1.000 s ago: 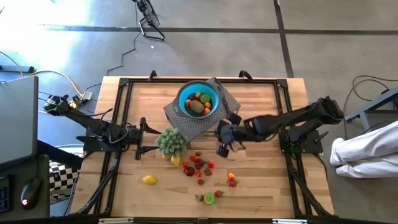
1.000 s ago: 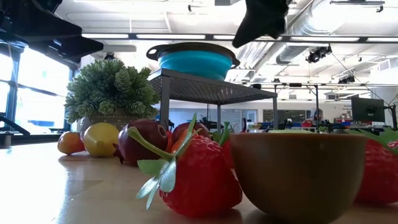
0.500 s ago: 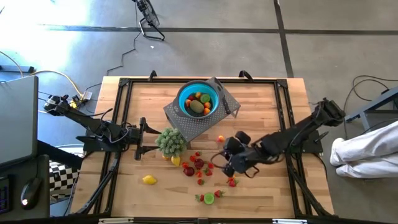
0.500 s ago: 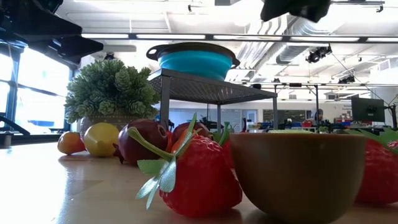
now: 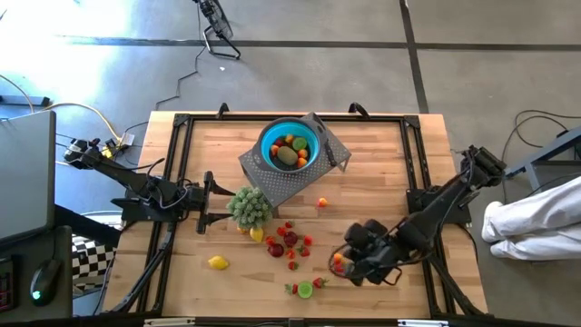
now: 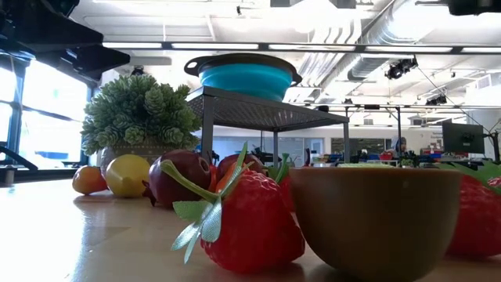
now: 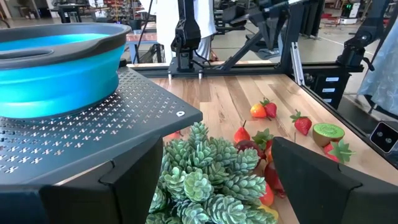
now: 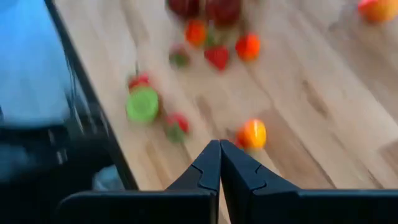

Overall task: Pick & Place Fruit
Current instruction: Put the strawberry into the blue strainer bowl on the shelf

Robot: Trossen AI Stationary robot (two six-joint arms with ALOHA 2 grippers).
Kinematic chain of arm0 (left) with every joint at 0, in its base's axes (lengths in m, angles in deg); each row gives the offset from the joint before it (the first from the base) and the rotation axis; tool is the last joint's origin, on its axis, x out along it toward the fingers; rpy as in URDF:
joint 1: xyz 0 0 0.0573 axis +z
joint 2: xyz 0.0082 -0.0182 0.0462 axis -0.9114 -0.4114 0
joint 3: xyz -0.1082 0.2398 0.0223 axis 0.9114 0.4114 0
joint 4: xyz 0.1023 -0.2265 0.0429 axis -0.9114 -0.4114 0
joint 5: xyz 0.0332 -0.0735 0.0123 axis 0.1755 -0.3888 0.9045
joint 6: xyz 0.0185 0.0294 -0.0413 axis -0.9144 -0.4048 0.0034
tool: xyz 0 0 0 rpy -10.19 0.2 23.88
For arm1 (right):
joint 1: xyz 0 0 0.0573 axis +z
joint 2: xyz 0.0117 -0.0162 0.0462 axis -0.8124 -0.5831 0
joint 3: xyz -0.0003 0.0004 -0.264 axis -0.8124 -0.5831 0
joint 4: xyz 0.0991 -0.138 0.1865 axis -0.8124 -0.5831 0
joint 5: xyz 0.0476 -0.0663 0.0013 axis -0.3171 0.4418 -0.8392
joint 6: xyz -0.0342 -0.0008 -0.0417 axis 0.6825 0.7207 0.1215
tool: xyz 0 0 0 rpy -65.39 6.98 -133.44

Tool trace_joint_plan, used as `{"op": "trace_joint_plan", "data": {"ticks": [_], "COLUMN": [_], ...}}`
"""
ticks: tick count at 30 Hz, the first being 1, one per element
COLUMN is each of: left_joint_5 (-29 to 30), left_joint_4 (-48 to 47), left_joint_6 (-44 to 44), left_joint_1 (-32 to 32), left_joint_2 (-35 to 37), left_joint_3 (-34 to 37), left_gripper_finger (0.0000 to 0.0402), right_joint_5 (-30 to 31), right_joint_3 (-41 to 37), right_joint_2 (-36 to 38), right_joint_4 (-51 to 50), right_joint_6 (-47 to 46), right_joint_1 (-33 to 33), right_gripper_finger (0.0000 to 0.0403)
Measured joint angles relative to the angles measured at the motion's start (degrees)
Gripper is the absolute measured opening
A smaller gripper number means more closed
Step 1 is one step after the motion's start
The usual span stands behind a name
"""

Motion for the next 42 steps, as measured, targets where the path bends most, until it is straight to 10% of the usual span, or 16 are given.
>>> {"op": "trace_joint_plan", "data": {"ticks": [11,27,42], "left_joint_5": [0.0,0.0,0.0], "left_joint_4": [0.0,0.0,0.0], "left_joint_6": [0.0,0.2,0.0], "left_joint_1": [0.0,0.0,0.0], "left_joint_2": [0.0,0.0,0.0], "left_joint_3": [0.0,0.0,0.0], "left_gripper_finger": [0.0294,0.0294,0.0294], "right_joint_5": [-7.7,-7.6,-6.5], "right_joint_3": [0.0,0.0,0.0], "right_joint_2": [-0.3,-10.3,-17.9], "right_joint_4": [-5.9,-1.7,-1.5], "right_joint_6": [13.9,31.3,32.9], "right_joint_1": [1.4,1.4,1.2], "right_gripper_finger": [0.0019,0.0214,0.0204]}}
